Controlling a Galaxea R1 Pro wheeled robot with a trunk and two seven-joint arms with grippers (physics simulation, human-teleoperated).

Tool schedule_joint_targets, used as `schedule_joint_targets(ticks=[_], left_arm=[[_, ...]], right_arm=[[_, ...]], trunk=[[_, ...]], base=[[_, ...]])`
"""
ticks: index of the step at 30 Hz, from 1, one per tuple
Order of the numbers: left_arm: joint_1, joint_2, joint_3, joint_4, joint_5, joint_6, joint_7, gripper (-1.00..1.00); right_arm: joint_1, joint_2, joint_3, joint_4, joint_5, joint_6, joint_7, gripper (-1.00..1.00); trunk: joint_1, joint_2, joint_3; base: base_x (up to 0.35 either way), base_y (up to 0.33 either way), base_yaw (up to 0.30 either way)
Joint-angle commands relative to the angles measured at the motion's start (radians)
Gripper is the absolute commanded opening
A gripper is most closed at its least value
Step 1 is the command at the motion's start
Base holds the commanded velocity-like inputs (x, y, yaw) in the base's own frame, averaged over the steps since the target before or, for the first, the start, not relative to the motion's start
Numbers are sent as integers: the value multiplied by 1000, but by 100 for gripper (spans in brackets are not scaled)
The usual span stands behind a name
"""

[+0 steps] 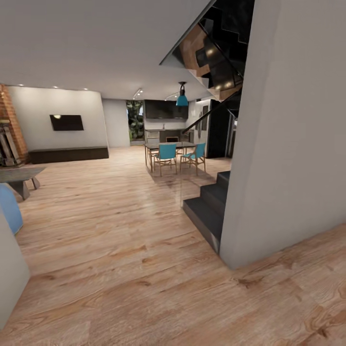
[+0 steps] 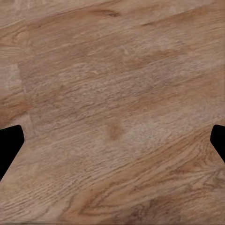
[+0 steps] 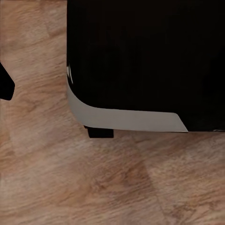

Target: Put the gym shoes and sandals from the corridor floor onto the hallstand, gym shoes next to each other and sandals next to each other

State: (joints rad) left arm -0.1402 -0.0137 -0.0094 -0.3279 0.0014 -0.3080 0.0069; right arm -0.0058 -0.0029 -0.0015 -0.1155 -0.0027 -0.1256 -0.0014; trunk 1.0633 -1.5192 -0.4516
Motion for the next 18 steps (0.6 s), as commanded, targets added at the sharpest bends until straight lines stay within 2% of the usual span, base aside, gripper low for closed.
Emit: schedule_joint_targets(ticks=[1,6,18], left_arm=[[-1,0,-1,1,0,-3,1,100],[-1,0,-1,1,0,-3,1,100],[-1,0,-1,1,0,-3,1,100]], right_arm=[[0,0,0,0,0,-3,0,100],[0,0,0,0,0,-3,0,100],[0,0,0,0,0,-3,0,100]], trunk=[[4,-8,-4],[23,-43,-16],[23,-43,-8]], base=[[0,0,287],[0,0,286],[0,0,285]])
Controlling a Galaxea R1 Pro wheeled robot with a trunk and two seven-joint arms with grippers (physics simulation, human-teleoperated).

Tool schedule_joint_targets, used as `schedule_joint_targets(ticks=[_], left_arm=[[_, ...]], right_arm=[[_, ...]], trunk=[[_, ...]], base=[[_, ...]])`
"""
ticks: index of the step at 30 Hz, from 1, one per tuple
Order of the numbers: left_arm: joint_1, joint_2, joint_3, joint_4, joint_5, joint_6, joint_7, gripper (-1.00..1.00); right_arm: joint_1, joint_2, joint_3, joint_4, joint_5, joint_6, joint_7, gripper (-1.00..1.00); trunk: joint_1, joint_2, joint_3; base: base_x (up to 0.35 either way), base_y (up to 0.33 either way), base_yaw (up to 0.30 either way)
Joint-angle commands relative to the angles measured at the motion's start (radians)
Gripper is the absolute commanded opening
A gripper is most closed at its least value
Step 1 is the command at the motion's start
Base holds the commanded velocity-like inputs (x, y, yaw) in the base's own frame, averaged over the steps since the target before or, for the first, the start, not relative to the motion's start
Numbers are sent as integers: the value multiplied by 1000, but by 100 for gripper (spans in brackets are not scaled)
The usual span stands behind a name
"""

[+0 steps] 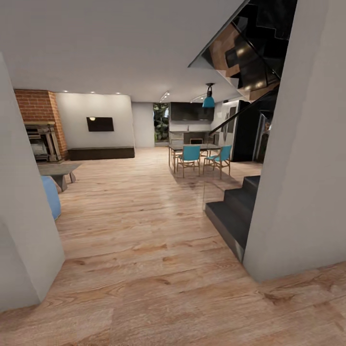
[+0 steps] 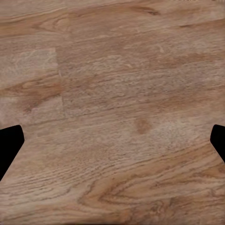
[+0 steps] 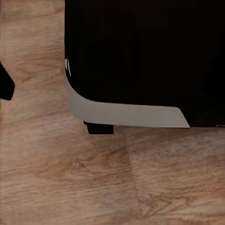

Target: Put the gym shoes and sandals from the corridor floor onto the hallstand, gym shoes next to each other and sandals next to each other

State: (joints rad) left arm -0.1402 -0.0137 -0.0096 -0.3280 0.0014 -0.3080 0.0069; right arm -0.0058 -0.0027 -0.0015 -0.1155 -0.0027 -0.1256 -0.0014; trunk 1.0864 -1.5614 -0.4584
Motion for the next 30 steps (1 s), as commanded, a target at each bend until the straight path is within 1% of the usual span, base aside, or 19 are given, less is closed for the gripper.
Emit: schedule_joint_targets(ticks=[1,9,15,19,22,23,26,29,30], left_arm=[[-1,0,-1,1,0,-3,1,100],[-1,0,0,1,0,-3,1,100],[-1,0,2,1,0,-3,1,100],[-1,0,26,-5,1,-3,1,100],[-2,0,44,-19,1,-4,1,100],[-2,0,63,-66,2,-4,1,100],[-2,0,78,-106,7,-4,1,100],[-3,0,86,-128,27,-4,1,100],[-4,0,88,-133,45,-4,1,100]], right_arm=[[0,0,0,0,0,-3,0,100],[0,1,0,0,0,-3,0,100],[0,1,1,0,0,-4,0,100],[0,0,3,-20,2,-37,0,100],[0,-1,3,-62,3,-72,0,100],[0,-2,3,-108,5,-100,0,100],[0,-2,3,-137,6,-109,0,100],[0,-1,3,-151,7,-114,0,100],[0,0,4,-155,7,-115,0,100]], trunk=[[0,-1,0],[0,-1,5],[23,-43,-9],[38,-71,-19],[50,-92,-26],[54,-99,-28],[65,-120,-35],[77,-141,-41],[80,-148,-43]], base=[[0,0,284],[0,0,283],[0,0,281],[0,0,279],[0,0,279],[0,0,271],[0,0,256],[0,0,237],[0,0,213]])
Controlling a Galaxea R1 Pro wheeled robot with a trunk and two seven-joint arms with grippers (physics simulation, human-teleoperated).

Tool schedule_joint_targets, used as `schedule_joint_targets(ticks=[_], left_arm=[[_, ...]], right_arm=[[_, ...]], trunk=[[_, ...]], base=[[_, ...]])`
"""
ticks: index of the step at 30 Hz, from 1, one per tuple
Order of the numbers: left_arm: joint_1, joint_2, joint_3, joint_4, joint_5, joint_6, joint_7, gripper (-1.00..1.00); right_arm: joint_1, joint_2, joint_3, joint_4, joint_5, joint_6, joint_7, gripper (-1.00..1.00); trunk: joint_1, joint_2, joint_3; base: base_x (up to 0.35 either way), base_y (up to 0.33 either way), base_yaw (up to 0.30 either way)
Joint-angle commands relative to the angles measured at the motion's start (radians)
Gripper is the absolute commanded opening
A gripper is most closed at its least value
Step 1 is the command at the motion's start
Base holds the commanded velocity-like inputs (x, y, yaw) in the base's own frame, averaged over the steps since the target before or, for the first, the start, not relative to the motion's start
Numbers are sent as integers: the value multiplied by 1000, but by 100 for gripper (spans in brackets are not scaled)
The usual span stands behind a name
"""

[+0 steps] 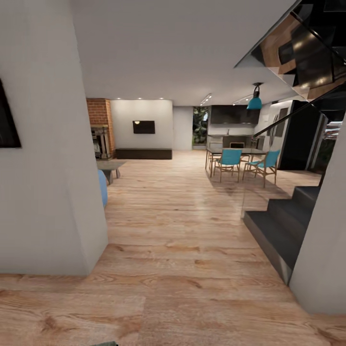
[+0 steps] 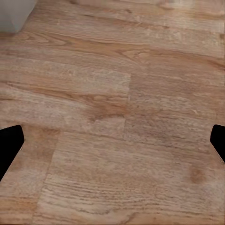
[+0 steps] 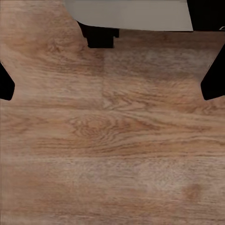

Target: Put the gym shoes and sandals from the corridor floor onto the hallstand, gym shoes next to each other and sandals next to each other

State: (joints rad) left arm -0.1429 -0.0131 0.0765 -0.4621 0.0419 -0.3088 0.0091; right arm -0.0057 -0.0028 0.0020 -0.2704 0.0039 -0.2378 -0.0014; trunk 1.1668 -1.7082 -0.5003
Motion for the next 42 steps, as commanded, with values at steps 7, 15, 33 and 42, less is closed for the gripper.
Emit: schedule_joint_targets(ticks=[7,15,33,42], left_arm=[[0,10,6,-3,98,-4,-1,100],[0,20,6,-2,108,-4,-1,100],[0,21,5,-2,108,-4,-1,100],[0,21,5,-1,109,-4,-1,100]], right_arm=[[0,1,4,-1,1,-36,0,100],[0,1,4,3,1,-47,-3,100],[0,2,4,5,1,-48,-3,100],[0,2,4,5,1,-48,-3,100]], trunk=[[27,-50,-14],[58,-106,-27],[127,-232,-58],[161,-295,-73]], base=[[0,0,166],[0,0,137],[0,0,135],[0,0,164]])
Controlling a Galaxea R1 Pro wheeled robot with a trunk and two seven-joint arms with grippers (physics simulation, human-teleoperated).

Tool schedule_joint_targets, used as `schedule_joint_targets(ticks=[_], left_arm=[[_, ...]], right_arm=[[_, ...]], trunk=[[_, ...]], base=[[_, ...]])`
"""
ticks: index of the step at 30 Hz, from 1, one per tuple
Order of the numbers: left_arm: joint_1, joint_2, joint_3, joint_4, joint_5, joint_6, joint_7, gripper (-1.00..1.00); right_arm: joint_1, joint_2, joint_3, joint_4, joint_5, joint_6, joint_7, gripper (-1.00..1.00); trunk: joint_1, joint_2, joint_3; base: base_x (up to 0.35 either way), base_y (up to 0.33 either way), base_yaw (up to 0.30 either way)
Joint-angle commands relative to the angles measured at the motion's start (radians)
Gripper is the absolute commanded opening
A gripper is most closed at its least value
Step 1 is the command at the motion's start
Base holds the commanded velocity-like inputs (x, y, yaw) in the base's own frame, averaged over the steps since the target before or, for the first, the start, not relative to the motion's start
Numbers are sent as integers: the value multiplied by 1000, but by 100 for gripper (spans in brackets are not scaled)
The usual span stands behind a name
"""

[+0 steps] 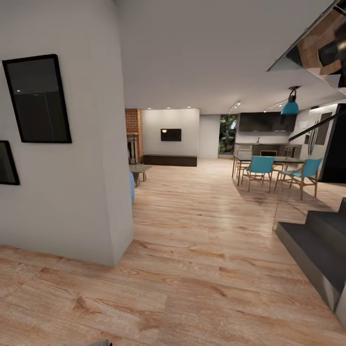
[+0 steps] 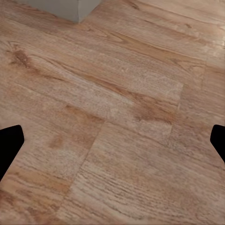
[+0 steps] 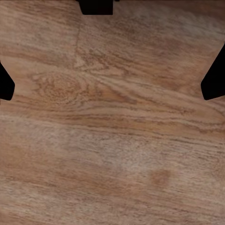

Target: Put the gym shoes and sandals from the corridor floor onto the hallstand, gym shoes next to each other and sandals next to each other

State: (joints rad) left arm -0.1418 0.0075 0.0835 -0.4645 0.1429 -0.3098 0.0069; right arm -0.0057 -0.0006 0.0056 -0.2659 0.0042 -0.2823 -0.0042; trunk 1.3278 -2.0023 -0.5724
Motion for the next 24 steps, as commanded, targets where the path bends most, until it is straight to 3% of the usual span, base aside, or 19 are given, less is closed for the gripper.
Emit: schedule_joint_targets(ticks=[1,24], left_arm=[[-1,0,-2,1,8,-3,1,100],[-1,-1,-3,1,8,-3,1,100]], right_arm=[[0,0,1,0,0,-3,0,100],[0,0,1,0,0,-3,0,100]], trunk=[[0,-1,0],[0,-1,25]], base=[[0,0,210],[0,0,233]])
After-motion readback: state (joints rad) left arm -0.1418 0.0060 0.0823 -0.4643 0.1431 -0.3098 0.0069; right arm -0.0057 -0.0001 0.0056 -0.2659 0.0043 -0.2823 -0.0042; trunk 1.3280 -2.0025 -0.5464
